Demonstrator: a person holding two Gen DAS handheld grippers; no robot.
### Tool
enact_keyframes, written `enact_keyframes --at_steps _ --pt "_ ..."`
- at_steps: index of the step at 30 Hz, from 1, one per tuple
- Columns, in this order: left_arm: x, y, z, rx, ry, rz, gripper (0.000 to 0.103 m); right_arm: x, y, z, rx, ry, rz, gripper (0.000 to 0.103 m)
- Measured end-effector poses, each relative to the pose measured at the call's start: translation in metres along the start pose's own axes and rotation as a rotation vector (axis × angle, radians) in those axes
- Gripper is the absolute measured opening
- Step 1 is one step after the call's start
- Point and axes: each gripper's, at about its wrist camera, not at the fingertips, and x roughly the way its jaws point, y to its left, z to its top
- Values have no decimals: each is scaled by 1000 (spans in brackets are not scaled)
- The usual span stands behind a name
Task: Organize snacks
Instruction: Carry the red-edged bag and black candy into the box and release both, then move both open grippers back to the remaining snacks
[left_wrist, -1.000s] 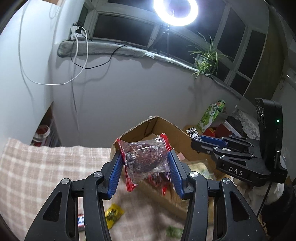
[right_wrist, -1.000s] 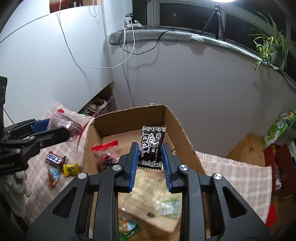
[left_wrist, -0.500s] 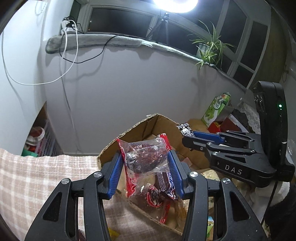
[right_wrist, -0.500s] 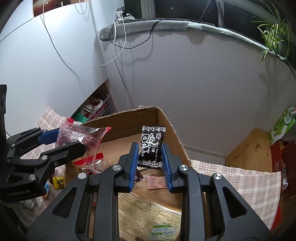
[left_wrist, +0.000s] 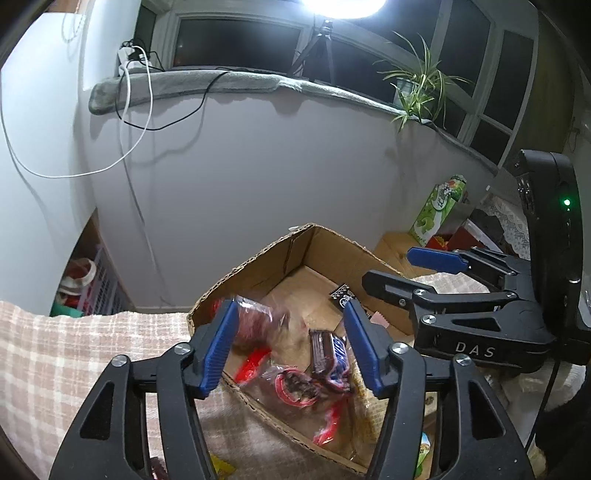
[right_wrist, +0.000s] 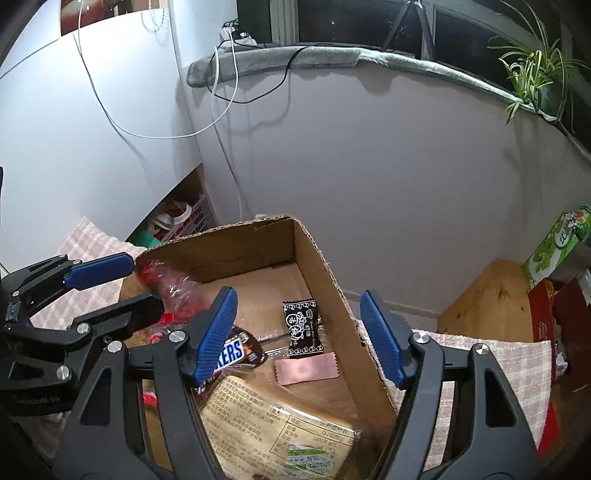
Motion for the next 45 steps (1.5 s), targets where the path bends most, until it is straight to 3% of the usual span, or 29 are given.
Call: enact_keyframes --at_steps 12,23,35,45 --pt "-17 1 -2 0 -12 12 60 -18 4 -1 1 -13 -22 72" --pt "-70 16 -9 -14 -65 38 60 -63 25 -11 3 -67 10 72" --pt "-143 72 -58 -105 -96 104 60 -122 86 -50 -68 -125 122 72" --pt "-148 100 -94 -132 -40 136 60 -121 148 -92 -125 -81 227 72"
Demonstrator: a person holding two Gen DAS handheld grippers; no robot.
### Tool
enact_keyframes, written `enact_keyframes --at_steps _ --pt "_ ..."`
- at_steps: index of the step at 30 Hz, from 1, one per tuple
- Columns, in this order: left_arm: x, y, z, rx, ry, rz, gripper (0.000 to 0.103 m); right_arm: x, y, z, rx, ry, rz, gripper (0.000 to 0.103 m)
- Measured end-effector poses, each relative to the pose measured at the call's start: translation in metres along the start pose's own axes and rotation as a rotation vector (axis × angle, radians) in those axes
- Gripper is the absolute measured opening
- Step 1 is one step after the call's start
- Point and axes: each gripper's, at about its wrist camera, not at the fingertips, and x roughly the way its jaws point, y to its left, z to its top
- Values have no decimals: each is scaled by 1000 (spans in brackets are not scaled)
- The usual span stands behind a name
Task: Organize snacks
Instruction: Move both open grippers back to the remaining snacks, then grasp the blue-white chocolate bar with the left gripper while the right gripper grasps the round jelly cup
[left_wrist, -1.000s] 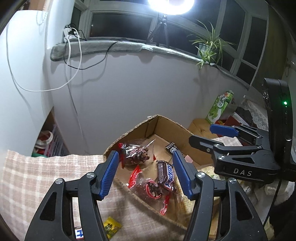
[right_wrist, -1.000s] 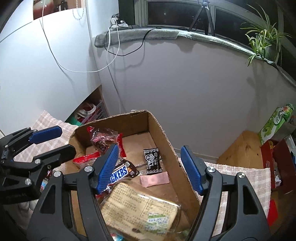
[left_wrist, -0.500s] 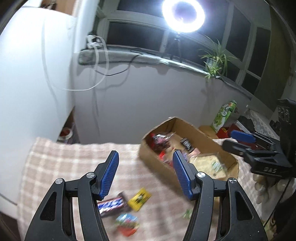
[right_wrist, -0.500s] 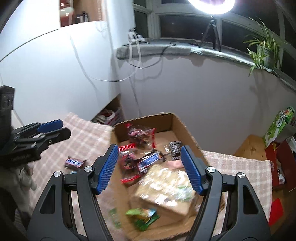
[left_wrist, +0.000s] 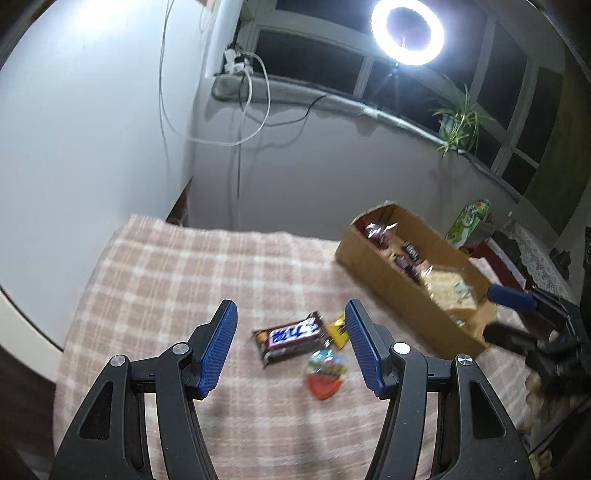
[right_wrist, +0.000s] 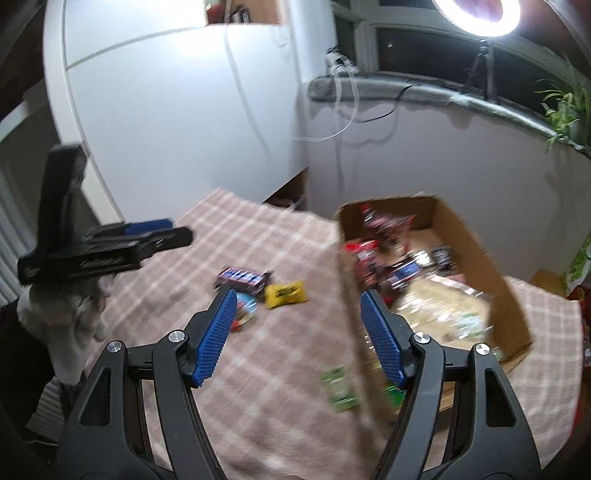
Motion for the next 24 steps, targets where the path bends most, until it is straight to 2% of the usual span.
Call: enact_keyframes --at_steps 8,17,24 --pt "28 -4 -17 221 97 44 60 51 38 -21 -13 77 47 72" --pt "64 1 -23 360 193 18 60 101 54 -27 -11 146 63 72" --pt "84 0 -22 407 216 -19 60 122 51 -28 -19 184 39 72"
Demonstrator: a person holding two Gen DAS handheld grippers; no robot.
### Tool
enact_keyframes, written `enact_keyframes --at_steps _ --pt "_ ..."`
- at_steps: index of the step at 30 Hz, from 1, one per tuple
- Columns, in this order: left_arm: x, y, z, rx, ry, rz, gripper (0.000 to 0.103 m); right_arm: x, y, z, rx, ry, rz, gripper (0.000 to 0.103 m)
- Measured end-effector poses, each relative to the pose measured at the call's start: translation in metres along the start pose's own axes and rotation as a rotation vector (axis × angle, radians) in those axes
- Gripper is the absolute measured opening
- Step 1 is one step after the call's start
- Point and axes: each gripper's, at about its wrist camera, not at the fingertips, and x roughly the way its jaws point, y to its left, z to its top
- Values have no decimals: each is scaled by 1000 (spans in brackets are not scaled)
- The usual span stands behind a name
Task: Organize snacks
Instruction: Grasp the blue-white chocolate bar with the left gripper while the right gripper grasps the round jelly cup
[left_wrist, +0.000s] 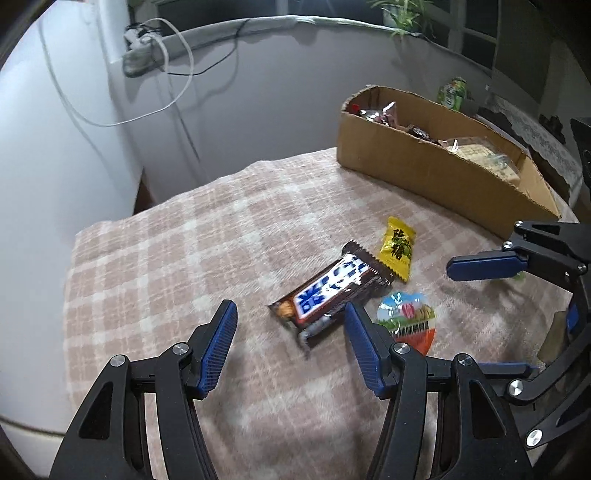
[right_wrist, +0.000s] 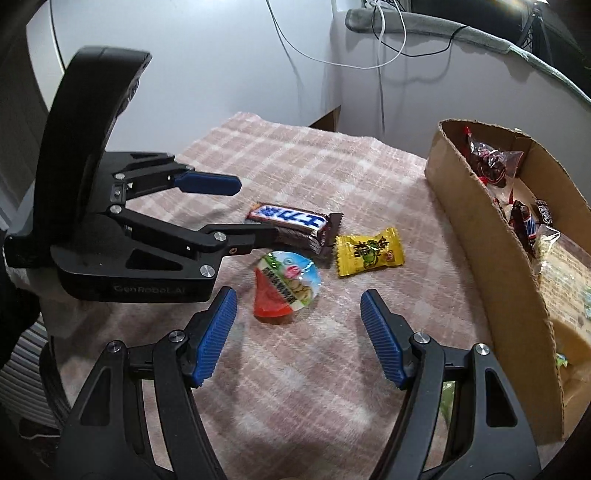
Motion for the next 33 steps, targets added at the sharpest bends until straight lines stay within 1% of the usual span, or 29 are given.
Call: enact_keyframes --at_steps 3,5,7,10,11,15,18,21,23,24,25,26,29,33 --pt "10 -5 5 28 6 -15 60 6 -3 2 -4 14 -17 71" --pt "16 -5 7 27 11 -32 60 10 -5 3 -7 22 -15 66" --pt "22 -5 9 28 17 -40 60 13 -8 3 -4 30 -15 64" --pt "27 0 11 -13 14 -66 59 15 -12 4 5 27 -15 64" --pt "27 4 11 -39 12 -81 56 16 -13 4 6 28 -8 64" --pt "27 10 10 -66 2 -89 45 21 -8 7 -23 31 -11 63" --pt "26 13 8 -80 -6 -93 41 27 -3 9 -41 34 -29 62" --pt "26 16 8 -91 -7 -89 34 31 1 12 -57 33 -34 54" --pt "26 19 7 -107 -10 -88 30 34 4 14 -75 36 -41 46" --pt "26 20 7 -113 -11 -89 28 35 6 15 -84 37 -45 44" --pt "26 22 6 -120 -14 -91 27 36 8 16 -95 39 -52 40" --pt "25 23 6 -128 -16 -93 26 37 8 16 -104 38 -59 38" --pt "21 25 1 -141 -21 -93 26 39 10 16 -114 34 -67 36" --pt "15 27 -5 -158 -27 -94 26 36 7 15 -98 25 -65 34"
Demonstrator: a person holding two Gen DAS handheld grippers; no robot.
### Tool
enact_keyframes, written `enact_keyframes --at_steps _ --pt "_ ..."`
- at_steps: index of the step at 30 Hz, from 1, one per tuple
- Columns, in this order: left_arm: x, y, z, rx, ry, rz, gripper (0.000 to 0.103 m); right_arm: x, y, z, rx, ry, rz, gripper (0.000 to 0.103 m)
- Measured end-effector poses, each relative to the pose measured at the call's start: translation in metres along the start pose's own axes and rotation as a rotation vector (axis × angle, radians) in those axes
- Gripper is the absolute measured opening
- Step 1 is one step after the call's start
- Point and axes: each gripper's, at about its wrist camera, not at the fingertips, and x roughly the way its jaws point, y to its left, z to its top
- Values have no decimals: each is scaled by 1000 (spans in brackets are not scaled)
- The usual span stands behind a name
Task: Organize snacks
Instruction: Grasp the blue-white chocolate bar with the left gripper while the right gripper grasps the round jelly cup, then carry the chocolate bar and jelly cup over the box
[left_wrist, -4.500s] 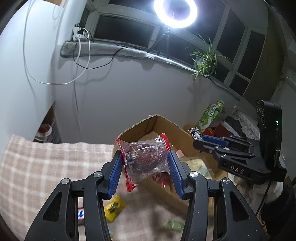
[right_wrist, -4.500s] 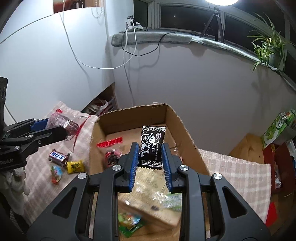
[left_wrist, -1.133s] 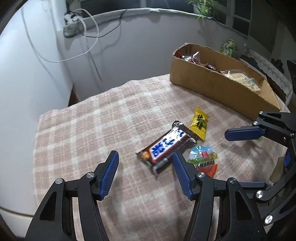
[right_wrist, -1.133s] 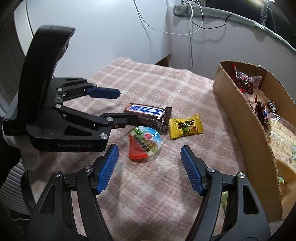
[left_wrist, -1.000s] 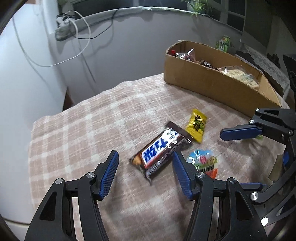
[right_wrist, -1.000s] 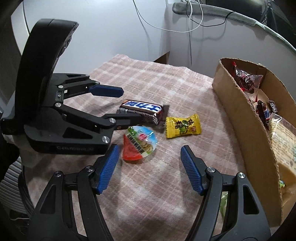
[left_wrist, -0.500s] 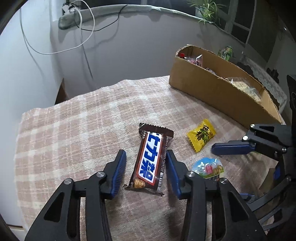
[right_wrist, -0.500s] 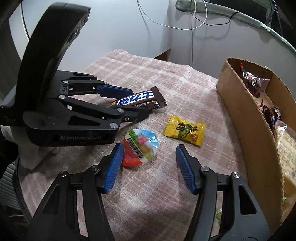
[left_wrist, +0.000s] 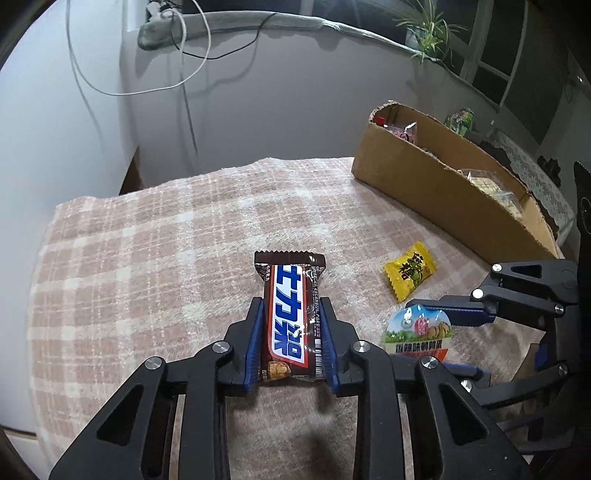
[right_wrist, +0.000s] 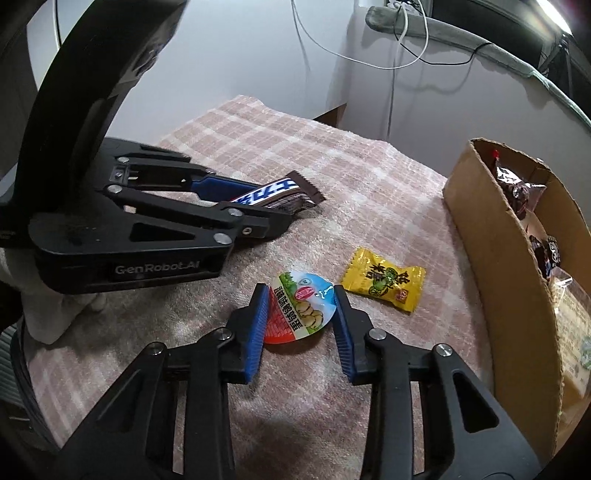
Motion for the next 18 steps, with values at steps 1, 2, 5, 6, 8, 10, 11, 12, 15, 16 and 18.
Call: enact_keyframes --at_steps 1,2,5,6,8,10,11,12,15,16,18 --pt "-4 2 -3 -10 -2 -6 26 -3 -1 -1 6 -6 2 33" --pt "-6 3 -4 -17 -5 -6 26 -5 -2 -2 11 -10 5 32" --pt "-14 6 -8 -38 -18 -6 26 -13 -5 -3 23 -23 9 29" --pt "-16 6 -9 -45 -22 -7 26 -16 -7 -4 28 -30 10 29" --pt "-22 7 -10 -58 -31 -12 26 -21 -9 -5 37 -38 10 28" --pt "-29 5 -10 -63 -40 -12 26 -29 -12 -6 48 -50 13 28" --pt "-32 4 -10 -66 -47 -11 26 -33 -14 -7 50 -56 11 28" --pt "-35 3 -10 -70 -53 -13 26 -37 -16 -7 53 -64 10 28" --pt "-45 -4 -8 -68 -68 -12 26 -51 -21 -9 66 -85 8 28" --pt "-47 -7 -7 -65 -73 -12 26 -55 -23 -10 70 -92 7 28" --pt "-53 -12 -5 -56 -81 -16 26 -67 -29 -11 83 -110 8 28"
